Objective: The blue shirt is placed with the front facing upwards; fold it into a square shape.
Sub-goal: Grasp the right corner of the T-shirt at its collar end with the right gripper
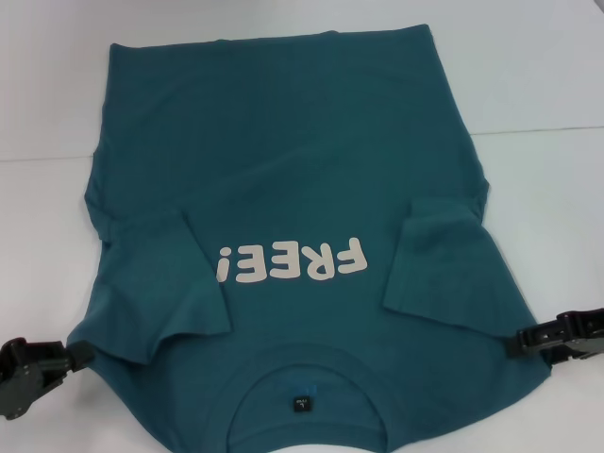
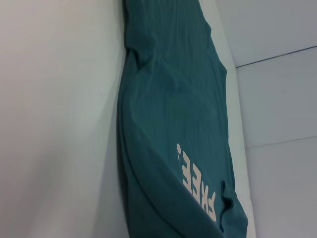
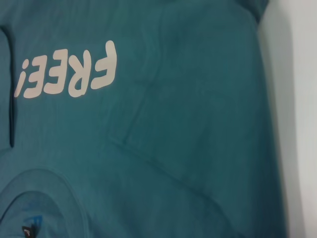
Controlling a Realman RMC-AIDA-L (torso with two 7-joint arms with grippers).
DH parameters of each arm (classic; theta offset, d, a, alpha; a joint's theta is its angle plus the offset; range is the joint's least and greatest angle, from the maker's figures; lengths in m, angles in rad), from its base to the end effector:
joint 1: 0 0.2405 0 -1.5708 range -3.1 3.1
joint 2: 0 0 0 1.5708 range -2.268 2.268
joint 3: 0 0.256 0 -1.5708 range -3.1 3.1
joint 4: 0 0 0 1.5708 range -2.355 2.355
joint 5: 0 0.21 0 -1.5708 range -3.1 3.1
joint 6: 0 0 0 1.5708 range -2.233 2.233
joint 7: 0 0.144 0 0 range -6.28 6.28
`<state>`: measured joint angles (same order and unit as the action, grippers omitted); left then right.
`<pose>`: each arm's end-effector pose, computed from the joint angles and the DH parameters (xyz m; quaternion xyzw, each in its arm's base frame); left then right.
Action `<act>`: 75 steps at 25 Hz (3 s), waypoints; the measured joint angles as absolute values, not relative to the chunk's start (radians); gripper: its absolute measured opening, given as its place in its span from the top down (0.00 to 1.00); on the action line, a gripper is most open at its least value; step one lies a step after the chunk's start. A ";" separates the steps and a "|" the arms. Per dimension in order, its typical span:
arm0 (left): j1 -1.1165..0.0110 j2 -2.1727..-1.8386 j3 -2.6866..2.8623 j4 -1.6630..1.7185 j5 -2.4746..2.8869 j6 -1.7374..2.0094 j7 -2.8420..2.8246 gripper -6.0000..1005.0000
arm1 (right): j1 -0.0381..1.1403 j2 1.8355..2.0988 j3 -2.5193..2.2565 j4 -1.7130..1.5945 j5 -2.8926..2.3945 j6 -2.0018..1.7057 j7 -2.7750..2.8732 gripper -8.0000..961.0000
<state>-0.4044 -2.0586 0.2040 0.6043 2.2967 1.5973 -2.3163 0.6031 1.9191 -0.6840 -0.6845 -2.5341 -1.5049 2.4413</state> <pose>-0.3521 0.2739 0.0296 -0.6056 -0.7253 -0.3157 0.0865 0.3303 0.3410 0.0554 -0.7512 0.6466 -0.0002 0.1330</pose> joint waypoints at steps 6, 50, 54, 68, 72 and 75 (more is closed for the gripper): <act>-0.402 -2.059 0.204 0.603 2.296 1.591 -2.316 0.95 | 0.619 1.944 -0.683 -0.683 -2.521 -1.507 2.432 0.05; -0.394 -2.060 0.189 0.603 2.293 1.588 -2.316 0.95 | 0.674 1.955 -0.700 -0.672 -2.555 -1.513 2.470 0.06; -0.394 -2.060 0.190 0.602 2.284 1.591 -2.316 0.95 | 0.673 1.955 -0.710 -0.672 -2.558 -1.512 2.470 0.17; -0.396 -2.062 0.191 0.597 2.281 1.597 -2.310 0.95 | 0.673 1.951 -0.727 -0.683 -2.559 -1.517 2.476 0.71; -0.397 -2.061 0.198 0.597 2.283 1.602 -2.304 0.95 | 0.673 1.947 -0.727 -0.683 -2.559 -1.519 2.477 0.87; -0.397 -2.057 0.216 0.606 2.296 1.626 -2.291 0.95 | 0.670 1.940 -0.727 -0.685 -2.559 -1.533 2.478 0.95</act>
